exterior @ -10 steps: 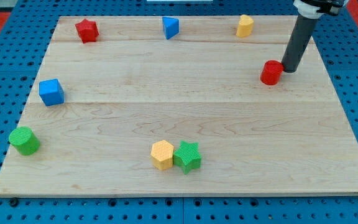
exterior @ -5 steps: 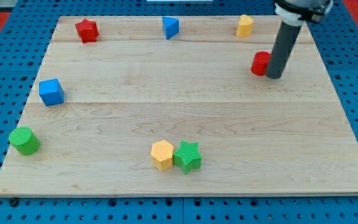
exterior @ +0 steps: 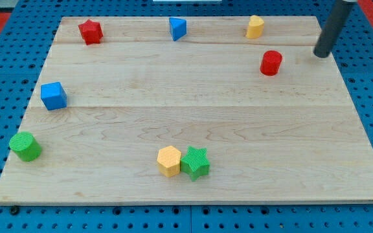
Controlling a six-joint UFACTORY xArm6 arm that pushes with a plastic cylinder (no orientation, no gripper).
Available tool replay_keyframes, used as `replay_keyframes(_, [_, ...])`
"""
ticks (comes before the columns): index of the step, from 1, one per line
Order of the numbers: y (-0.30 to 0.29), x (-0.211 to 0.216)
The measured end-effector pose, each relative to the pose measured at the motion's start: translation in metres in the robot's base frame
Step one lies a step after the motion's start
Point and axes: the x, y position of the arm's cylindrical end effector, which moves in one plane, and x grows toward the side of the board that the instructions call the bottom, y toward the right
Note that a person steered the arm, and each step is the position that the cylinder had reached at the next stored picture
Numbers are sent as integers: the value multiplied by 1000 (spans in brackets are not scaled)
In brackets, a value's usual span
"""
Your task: Push the red circle above yellow hexagon
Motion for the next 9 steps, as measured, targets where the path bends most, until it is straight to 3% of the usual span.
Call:
replay_keyframes(2, [-99, 14])
replay_keyframes(4, [-56, 57])
replay_keyframes(5, [-107, 98])
replay_keyframes(7, [-113, 127])
replay_keyframes(8, [-182, 119])
replay_keyframes(9, [-202, 135])
